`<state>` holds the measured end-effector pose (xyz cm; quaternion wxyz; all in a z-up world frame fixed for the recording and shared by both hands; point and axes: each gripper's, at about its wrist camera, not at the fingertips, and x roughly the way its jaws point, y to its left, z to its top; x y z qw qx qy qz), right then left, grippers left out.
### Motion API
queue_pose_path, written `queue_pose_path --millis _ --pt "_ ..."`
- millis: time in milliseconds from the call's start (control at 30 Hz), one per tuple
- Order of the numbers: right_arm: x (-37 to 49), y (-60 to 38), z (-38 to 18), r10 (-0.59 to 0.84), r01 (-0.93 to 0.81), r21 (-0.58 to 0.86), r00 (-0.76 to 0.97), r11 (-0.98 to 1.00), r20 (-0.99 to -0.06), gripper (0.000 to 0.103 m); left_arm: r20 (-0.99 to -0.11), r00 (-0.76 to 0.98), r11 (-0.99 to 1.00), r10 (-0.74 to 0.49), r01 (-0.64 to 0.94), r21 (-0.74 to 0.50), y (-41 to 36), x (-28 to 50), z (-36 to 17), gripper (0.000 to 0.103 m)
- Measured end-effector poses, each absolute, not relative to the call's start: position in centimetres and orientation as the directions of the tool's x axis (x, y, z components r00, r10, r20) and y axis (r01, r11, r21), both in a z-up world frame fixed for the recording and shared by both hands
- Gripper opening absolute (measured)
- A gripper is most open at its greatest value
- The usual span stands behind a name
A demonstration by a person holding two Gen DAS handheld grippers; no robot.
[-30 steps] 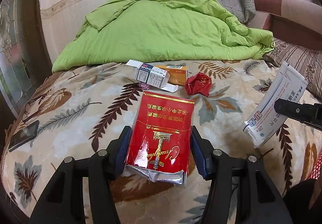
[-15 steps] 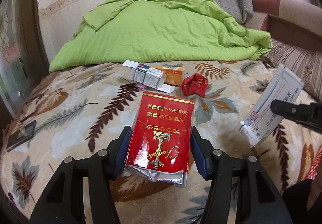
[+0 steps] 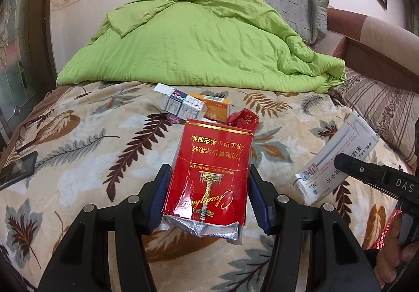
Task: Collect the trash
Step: 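Lift the red pack with the left tool while the right tool lifts the white box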
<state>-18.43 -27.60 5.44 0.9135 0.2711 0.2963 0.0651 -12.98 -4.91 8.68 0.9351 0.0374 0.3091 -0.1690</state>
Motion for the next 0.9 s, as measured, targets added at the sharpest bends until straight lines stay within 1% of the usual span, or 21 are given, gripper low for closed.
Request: queue_pose_path --millis 467,733,900 --pt "-18.54 -28.01 5.34 0.299 0.029 0.558 0.821 0.829 -0.487 0.014 -0.578 0.756 0.933 -0.307 0.359 -0.026 -5.96 -14.11 9.49 0.056" --pt "-18.44 -27.83 5.42 0.292 0.036 0.549 0.818 0.835 -0.497 0.014 -0.579 0.755 0.934 -0.309 0.354 -0.037 -5.50 -13.88 9.24 0.056" --pt "-18.68 -28.27 5.44 0.290 0.056 0.567 0.816 0.822 -0.499 0.014 -0.577 0.751 0.932 -0.321 0.361 -0.048 -5.23 -13.98 9.46 0.056"
